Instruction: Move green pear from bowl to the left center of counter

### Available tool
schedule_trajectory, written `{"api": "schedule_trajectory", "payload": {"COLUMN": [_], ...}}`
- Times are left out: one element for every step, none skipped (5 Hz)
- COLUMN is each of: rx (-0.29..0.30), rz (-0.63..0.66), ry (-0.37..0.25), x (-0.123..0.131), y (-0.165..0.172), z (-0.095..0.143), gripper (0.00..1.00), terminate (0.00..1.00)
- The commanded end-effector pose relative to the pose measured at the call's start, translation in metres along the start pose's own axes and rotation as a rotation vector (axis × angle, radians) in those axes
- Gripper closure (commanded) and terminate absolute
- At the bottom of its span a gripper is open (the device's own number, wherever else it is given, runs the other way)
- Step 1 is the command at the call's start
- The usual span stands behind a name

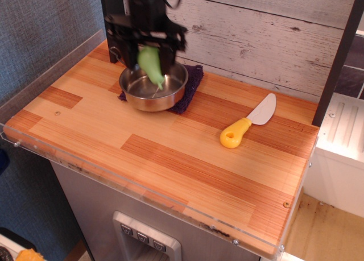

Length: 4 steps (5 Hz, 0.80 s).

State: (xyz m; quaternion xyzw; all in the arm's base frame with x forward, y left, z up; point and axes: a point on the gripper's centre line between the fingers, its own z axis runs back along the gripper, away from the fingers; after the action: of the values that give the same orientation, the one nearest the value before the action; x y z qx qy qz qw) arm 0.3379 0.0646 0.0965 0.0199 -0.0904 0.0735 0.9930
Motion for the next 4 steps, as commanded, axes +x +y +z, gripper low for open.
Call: {"api": "schedule_trajectory", "payload": {"rx": [0.132, 0.117, 0.091, 0.095], "rz": [0.028, -0.024, -0.087, -0.114], "ry": [0.060, 0.141, 0.188, 0.200], "x": [-0.017, -0.021, -0.022, -0.030], "y": [0.075, 0.114, 0.127, 0.135], "z": [0.015, 0.000, -0.011, -0.022], "gripper": [1.00, 1.00, 1.00, 1.00], "terminate": [0.00, 0.00, 0.00, 0.00]}}
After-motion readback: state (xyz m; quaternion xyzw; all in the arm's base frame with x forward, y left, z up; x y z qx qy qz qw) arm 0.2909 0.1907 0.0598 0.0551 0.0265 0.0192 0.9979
